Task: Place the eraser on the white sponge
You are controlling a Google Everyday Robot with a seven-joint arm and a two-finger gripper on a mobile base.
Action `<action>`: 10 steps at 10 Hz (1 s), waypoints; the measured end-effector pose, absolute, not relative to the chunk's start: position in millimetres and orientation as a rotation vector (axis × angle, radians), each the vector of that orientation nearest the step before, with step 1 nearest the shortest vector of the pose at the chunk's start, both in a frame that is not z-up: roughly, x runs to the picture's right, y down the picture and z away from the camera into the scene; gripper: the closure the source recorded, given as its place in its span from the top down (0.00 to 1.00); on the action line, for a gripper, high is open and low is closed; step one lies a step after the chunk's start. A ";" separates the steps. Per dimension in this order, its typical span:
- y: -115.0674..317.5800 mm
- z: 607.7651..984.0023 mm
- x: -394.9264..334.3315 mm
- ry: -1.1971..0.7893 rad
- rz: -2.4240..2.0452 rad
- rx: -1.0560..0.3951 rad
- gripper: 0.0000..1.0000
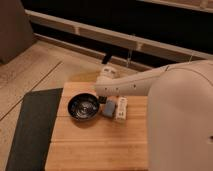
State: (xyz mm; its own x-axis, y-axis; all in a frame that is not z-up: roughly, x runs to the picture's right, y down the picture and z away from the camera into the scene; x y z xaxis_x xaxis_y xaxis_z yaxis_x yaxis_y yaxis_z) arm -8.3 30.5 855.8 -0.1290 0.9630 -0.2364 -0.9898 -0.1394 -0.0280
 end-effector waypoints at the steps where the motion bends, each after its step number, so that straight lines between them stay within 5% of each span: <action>1: 30.3 855.8 -8.4 0.152 1.700 -0.226 0.00; 6: 31.7 847.4 -28.7 0.059 1.649 -0.318 0.00; 10: 30.7 817.8 25.7 0.100 1.659 -0.212 0.00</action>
State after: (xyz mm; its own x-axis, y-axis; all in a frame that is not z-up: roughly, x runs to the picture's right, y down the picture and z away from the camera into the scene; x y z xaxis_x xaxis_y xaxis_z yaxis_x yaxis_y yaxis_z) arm 25.7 30.7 817.8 -0.0871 0.9764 -0.1977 -0.9931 -0.1009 -0.0606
